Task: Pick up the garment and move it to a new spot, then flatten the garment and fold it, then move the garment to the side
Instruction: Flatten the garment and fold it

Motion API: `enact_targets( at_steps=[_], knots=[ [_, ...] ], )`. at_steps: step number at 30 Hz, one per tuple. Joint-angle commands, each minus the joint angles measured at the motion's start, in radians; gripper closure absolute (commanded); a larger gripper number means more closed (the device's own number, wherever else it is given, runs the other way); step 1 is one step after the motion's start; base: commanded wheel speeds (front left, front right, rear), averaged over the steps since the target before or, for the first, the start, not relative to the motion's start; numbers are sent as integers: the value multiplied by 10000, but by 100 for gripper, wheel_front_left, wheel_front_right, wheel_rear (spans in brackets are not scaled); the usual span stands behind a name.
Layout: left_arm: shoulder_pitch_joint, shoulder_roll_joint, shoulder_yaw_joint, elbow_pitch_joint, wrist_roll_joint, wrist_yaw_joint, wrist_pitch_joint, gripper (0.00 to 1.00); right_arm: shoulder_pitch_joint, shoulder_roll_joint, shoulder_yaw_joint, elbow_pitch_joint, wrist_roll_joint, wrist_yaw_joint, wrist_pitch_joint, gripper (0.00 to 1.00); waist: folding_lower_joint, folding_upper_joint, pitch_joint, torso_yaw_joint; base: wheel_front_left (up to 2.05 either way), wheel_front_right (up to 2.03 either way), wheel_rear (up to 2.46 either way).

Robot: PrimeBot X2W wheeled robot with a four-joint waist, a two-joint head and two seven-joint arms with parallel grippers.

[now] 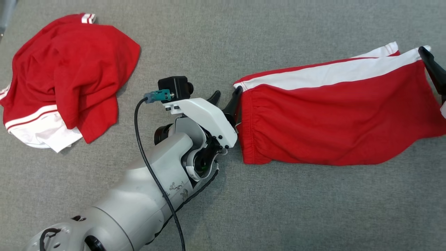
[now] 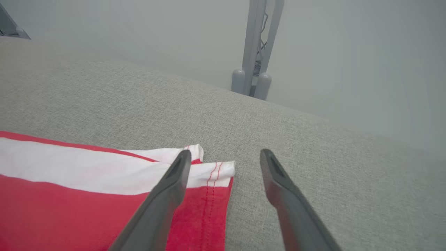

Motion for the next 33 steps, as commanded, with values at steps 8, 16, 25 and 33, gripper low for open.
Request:
enact_targets(
  at_steps=[8,16,25,33],
  knots=[
    [176,61,-57,1002,595,-244,-655,0,774,140,-1395,-13,-304,-3,-60,0,-1,0,-1262,-293,0,0,0],
    [1449,453,3327,398,4918,-364,-707,0,3326,697,-5635,-980,-2469,-3,-58,0,-1,0,-2610,-690,0,0,0],
    [5445,648,6400,-2856,9743,-195,-710,0,6814,2420,-9949,-2826,-5648,-3,-58,0,-1,0,-3786,-1078,0,0,0],
    [7899,211,8167,-4292,12046,-826,-711,0,8822,3859,-11633,-3486,-6708,-3,-58,0,-1,0,-4283,-1200,0,0,0]
  ],
)
